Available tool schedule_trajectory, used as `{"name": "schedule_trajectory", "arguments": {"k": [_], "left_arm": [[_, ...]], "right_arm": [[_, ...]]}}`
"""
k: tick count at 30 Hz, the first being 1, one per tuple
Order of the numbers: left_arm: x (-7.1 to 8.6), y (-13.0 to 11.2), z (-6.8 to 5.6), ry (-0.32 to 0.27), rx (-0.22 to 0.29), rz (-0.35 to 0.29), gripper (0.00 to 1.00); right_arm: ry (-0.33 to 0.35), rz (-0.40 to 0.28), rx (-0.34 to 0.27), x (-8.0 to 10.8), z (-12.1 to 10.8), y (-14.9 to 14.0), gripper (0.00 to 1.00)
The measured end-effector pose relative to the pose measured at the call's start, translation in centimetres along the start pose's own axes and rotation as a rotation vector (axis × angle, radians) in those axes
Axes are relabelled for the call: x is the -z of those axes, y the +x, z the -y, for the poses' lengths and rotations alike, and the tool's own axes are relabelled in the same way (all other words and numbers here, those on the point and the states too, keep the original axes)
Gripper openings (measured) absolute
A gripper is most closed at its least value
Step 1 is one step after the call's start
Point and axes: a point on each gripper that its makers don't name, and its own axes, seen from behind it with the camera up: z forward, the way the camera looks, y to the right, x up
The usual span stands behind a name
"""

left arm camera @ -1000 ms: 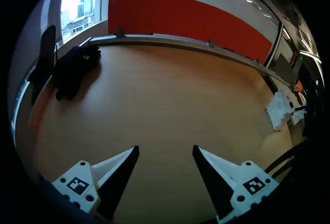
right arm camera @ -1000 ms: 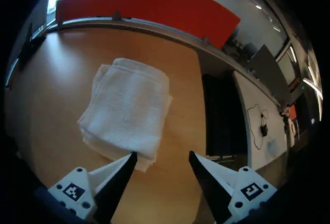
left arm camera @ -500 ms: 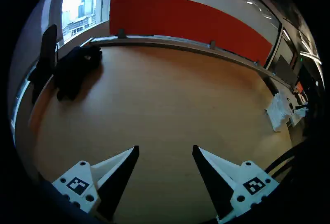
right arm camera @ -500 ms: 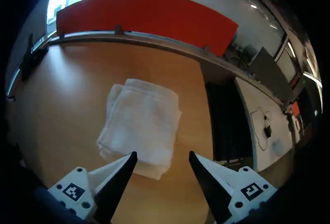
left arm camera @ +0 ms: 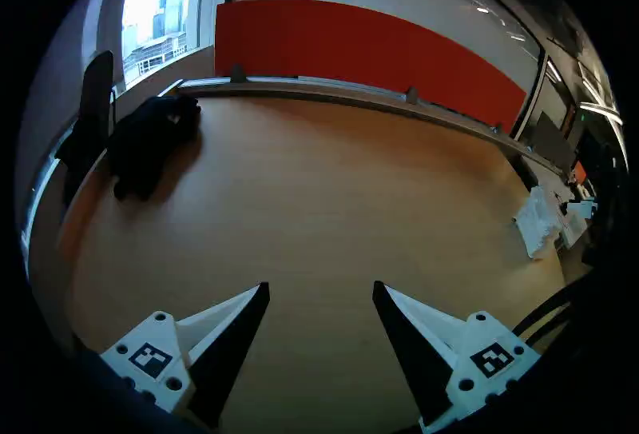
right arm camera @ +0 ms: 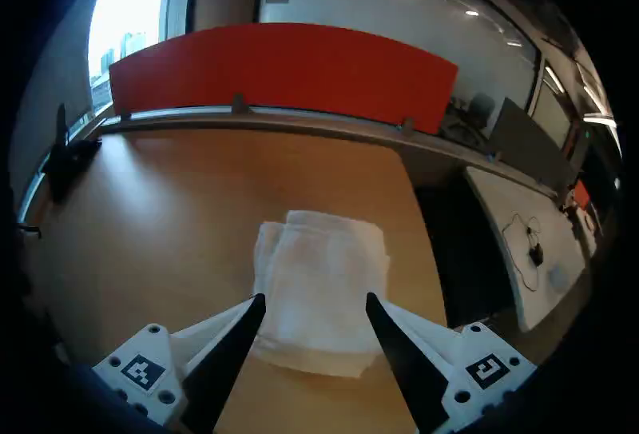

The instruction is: Fold towel

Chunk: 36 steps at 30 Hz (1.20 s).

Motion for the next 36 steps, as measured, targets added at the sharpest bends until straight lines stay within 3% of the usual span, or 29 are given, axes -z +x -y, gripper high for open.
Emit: {"name": "schedule_trajectory", "arguments": {"k": [9,16,30,36], "left_arm": [[0.0,1.0,0.2,-0.003,-0.009,-0.026,0.96],[-0.3,2.9,0.4,-0.002,-0.023,-0.076,0.96],[-0.3,10.1,0.4,-0.005,-0.086,-0.294,0.96],[0.4,12.9,0.4,-0.001,-0.118,-0.404,0.96]], "right_arm": [[-0.005,-0.082,-0.07,-0.1,1.9,1.6,0.97],[-0.016,-0.229,-0.088,1.1,3.9,5.0,0.97],[0.032,-0.458,-0.14,3.6,10.6,11.4,0.97],[0.009,-0.535,-0.155,4.3,12.1,13.1,0.97]]}}
